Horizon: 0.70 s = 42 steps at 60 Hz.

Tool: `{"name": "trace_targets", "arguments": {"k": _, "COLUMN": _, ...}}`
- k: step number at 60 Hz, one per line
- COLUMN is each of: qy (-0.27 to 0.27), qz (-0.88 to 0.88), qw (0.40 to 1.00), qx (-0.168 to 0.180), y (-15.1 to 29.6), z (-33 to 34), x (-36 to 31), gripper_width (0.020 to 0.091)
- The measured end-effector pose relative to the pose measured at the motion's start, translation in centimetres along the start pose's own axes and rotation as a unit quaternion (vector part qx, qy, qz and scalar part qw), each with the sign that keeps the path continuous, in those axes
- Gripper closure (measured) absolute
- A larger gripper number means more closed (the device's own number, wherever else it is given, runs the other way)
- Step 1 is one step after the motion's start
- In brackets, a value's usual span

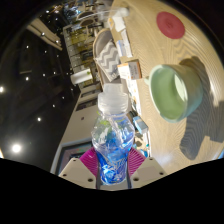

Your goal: Pour water

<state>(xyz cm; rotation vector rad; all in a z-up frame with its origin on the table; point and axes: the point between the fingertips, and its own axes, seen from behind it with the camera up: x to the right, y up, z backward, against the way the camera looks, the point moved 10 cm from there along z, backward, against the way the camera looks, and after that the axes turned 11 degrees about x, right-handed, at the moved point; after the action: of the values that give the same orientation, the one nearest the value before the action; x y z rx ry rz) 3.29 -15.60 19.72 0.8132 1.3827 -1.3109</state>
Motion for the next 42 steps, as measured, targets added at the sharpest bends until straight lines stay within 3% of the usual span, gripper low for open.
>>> {"name": "trace_targets", "arguments": {"k": 9, "qy": 0.008, "qz": 0.23, "qw": 0.973, "qx": -0.012, "y": 2.1, "z": 2.9, "x": -5.3, "gripper_width": 0.0767}}
{"name": "trace_targets", "arguments": {"k": 25, "qy": 0.019, "qz": 0.609, "qw": 0.79, "qx": 0.073, "y": 9.8, "z": 5.5, "x": -14.5, "gripper_width": 0.0765}}
{"name": "trace_targets", "arguments": {"k": 34, "qy": -0.022, "qz": 0.738, "qw": 0.667, "qx": 0.098, "y": 15.5, "z": 6.3, "x": -12.6, "gripper_width": 0.0765}}
{"name": "trace_targets", "arguments": {"k": 42, "qy": -0.067, "qz": 0.782, "qw": 0.612, "qx": 0.092, "y": 19.9, "z": 6.9, "x": -8.2, "gripper_width": 0.0764}}
